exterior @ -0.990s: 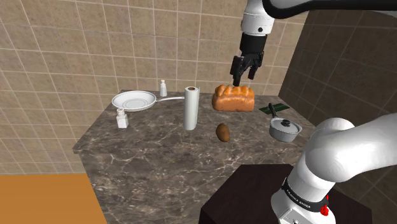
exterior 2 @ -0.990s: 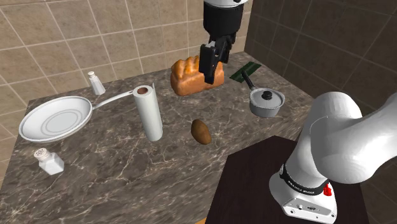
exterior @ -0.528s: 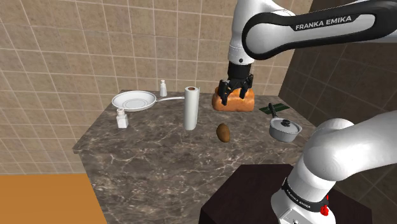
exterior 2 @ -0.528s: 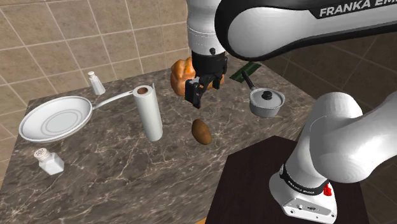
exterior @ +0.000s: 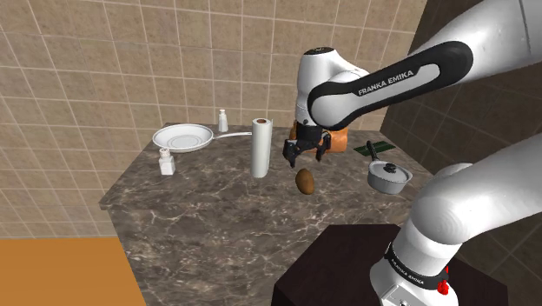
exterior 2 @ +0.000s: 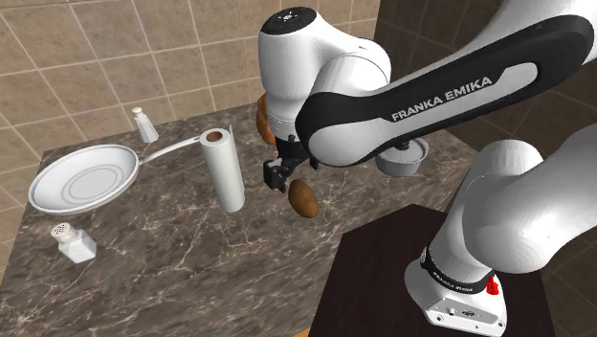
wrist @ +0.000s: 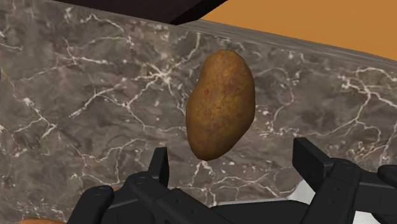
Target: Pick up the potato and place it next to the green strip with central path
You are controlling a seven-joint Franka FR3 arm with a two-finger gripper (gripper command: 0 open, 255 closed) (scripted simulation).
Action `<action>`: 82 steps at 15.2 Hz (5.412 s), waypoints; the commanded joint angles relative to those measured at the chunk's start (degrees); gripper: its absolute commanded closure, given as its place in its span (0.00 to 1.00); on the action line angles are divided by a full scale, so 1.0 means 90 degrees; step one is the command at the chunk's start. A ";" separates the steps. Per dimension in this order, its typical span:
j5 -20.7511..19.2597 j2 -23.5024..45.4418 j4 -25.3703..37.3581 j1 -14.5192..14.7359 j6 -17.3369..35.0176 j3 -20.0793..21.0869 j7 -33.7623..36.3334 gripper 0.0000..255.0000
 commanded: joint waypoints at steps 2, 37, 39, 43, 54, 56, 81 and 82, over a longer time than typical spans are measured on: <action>-0.0106 0.0429 -0.0144 -0.0188 0.0575 0.0138 0.0395 0.00; -0.0090 0.0202 0.0093 -0.0200 0.0129 0.0011 0.0209 1.00; -0.0072 0.0108 0.0204 -0.0187 -0.0073 -0.0015 0.0166 1.00; -0.0045 -0.0054 0.0443 -0.0170 -0.0467 -0.0063 0.0087 1.00; -0.0097 -0.0285 0.1069 -0.0238 -0.1294 -0.0285 -0.0220 1.00; -0.0252 -0.0220 0.1077 -0.0399 -0.1199 -0.0541 -0.0523 1.00; -0.0801 0.2820 0.3707 -0.1842 -0.0222 -0.3258 -0.4191 1.00; -0.0733 0.3003 0.3904 -0.1884 -0.0220 -0.3338 -0.4350 1.00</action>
